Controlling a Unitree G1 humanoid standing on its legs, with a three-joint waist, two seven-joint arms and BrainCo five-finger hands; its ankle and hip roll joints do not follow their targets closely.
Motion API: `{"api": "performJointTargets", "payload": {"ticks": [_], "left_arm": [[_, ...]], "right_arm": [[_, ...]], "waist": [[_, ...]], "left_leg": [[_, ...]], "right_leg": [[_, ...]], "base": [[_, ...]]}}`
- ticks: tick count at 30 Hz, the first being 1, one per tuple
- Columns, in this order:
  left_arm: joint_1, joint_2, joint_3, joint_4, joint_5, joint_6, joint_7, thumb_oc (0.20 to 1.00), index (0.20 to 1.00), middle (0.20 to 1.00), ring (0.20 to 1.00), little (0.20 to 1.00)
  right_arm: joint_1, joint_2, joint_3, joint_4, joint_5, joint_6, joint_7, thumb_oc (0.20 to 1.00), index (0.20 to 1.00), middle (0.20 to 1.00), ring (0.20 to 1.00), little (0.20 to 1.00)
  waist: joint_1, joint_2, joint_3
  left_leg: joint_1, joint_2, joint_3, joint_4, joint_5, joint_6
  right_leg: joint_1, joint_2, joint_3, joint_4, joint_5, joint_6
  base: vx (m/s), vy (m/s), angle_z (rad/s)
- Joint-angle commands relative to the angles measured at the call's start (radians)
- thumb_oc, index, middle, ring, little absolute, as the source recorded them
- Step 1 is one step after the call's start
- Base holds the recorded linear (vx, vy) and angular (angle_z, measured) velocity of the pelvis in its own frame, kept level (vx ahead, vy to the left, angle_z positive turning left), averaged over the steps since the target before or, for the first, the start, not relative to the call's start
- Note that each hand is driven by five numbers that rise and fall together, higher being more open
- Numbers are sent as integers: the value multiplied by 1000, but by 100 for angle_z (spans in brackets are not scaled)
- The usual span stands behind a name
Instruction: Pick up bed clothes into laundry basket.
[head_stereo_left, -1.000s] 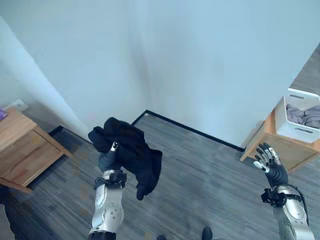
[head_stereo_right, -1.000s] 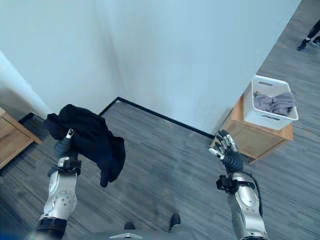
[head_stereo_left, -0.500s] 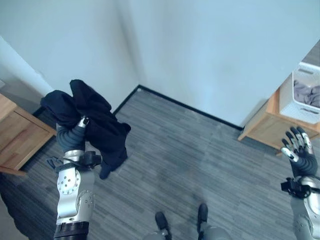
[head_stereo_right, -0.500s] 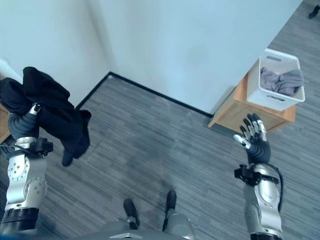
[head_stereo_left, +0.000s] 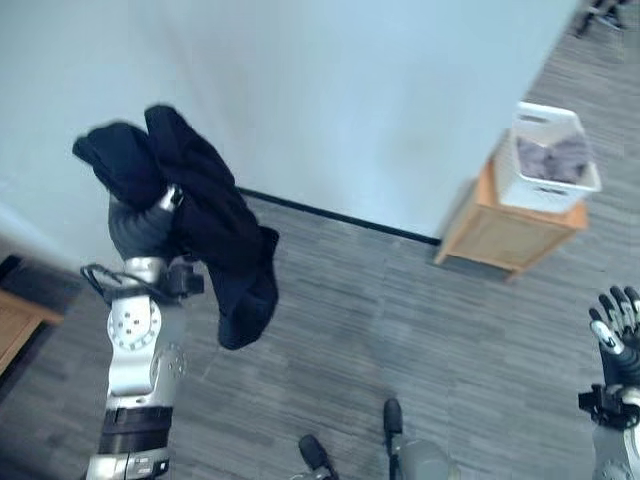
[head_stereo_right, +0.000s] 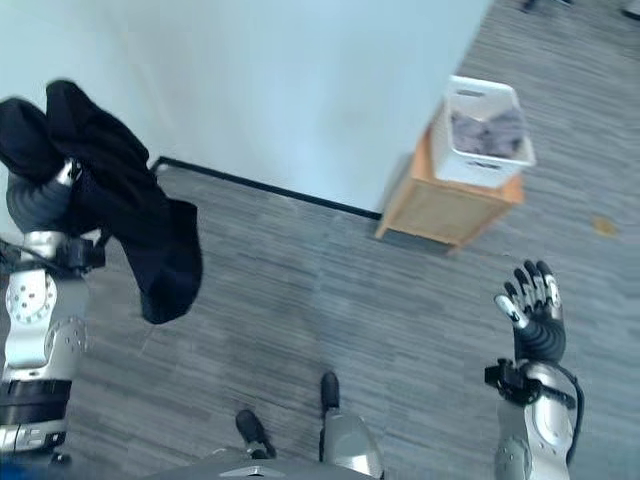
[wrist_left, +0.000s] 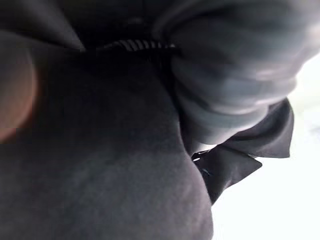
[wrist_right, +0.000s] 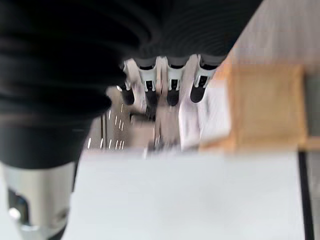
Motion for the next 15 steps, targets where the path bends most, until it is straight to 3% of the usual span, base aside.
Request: {"api": "performJointTargets", "payload": {"ticks": [1,2,3,4,5,6,8,10,13,15], "left_arm": [[-54,16,-17,-16,0,-94,-4,200,200,200,200,200],[-52,0,-34,-1,-15,-95,-5,200,200,200,200,200],[-30,-33,-48,28,-48,-91,-8,200,200,200,200,200],[5,-45,-32,19,-70,-77,-11,200,200,200,200,200],[10,-46,-28,15,-72,-74,-13,200,200,200,200,200],[47,-47,-1,2,-86,-65,-25,200,200,200,200,200],[107,-39,44,-9,-88,-56,-39,200,200,200,200,200],[161,-34,89,-18,-74,-42,-49,200,200,200,200,200],[194,-35,141,15,-84,-50,-31,200,200,200,200,200],[217,-62,157,-1,-93,-54,-39,200,200,200,200,200]], "right_arm": [[-48,-23,-23,-73,39,-85,8,1000,1000,1000,1000,1000],[-47,-20,-11,-72,40,-86,4,1000,1000,1000,1000,1000],[-51,-15,6,-65,28,-92,-9,1000,1000,1000,1000,1000],[-85,-23,36,-58,14,-98,-37,1000,1000,1000,1000,1000],[-87,-26,39,-57,10,-99,-42,1000,1000,1000,1000,1000],[-116,-40,61,-56,-1,-97,-53,1000,1000,1000,1000,1000],[-156,-77,90,-57,-27,-90,-64,1000,1000,1000,1000,1000],[-178,-92,113,-53,-39,-76,-64,1000,1000,1000,1000,1000],[-167,-108,123,-47,-27,-70,-48,1000,1000,1000,1000,1000],[-150,-115,105,-60,-14,-69,-32,1000,1000,1000,1000,1000]], "waist": [[-32,7,-26],[-36,8,-29],[-26,10,-27],[25,21,-23],[22,22,-17],[60,20,-19],[119,8,-32],[147,-1,-49],[153,14,-60],[146,22,-55]], "left_leg": [[-37,120,-35,5,1,-90],[-37,131,-26,5,6,-93],[-12,152,0,5,11,-96],[3,182,60,13,27,-102],[11,184,59,13,28,-106],[28,199,102,17,44,-117],[52,228,172,32,73,-136],[56,255,181,54,96,-159],[67,351,159,106,149,-211],[77,406,156,158,158,-227]], "right_leg": [[-26,-62,100,39,34,81],[-27,-64,125,38,37,78],[-13,-93,102,57,28,75],[12,-150,-65,90,-1,71],[21,-148,-68,91,-5,69],[37,-186,-174,104,5,69],[65,-238,-317,97,34,82],[94,-212,-322,67,-1,72],[110,-142,-290,95,-95,20],[140,-92,-274,104,-148,-15]], "base": [[-76,-74,-90],[-69,-104,-89],[-225,-190,-84],[-196,-167,-103],[-230,-149,-112],[-146,-113,-141],[-193,-191,-139],[-61,-268,-120],[57,-370,-40],[71,-391,-15]]}}
